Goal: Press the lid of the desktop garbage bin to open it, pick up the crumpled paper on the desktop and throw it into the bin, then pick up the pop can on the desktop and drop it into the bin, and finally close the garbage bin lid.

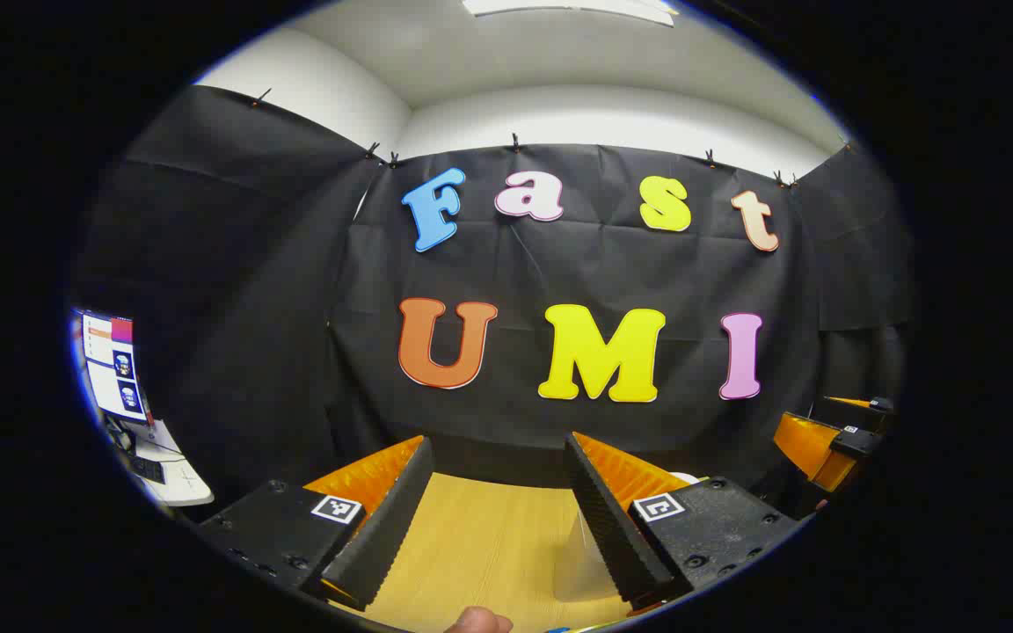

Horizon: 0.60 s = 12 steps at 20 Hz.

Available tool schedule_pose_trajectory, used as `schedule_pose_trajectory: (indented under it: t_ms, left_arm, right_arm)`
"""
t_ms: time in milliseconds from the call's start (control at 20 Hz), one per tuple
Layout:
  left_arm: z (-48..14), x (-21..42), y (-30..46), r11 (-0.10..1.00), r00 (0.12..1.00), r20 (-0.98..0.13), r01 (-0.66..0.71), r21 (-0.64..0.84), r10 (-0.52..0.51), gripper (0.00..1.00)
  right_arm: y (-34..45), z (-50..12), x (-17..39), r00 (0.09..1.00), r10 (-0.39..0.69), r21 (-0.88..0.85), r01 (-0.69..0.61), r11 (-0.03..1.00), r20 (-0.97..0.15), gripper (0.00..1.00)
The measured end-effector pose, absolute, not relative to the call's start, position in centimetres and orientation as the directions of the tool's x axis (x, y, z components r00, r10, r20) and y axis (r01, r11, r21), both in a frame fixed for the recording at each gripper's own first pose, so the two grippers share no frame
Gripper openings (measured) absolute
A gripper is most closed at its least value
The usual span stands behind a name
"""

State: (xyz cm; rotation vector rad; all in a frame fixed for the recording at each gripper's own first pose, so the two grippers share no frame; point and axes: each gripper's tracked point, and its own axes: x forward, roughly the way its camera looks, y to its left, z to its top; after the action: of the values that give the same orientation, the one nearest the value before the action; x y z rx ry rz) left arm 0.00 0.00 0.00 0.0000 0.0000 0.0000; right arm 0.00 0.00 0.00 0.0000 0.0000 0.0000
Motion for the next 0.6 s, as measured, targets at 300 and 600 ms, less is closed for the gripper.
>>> schedule_pose_trajectory:
  t_ms: [300,600]
  left_arm:
    - [0.5,1.2,1.1,1.000,1.000,0.012,-0.003,0.018,0.003,0.96]
    - [0.7,0.6,1.2,1.000,1.000,0.015,-0.007,0.029,0.007,0.96]
  right_arm:
    - [3.3,0.1,0.6,0.999,0.053,0.005,-0.053,0.999,0.003,0.96]
    - [3.8,-0.2,0.4,0.999,0.035,-0.017,-0.035,0.999,0.020,0.96]
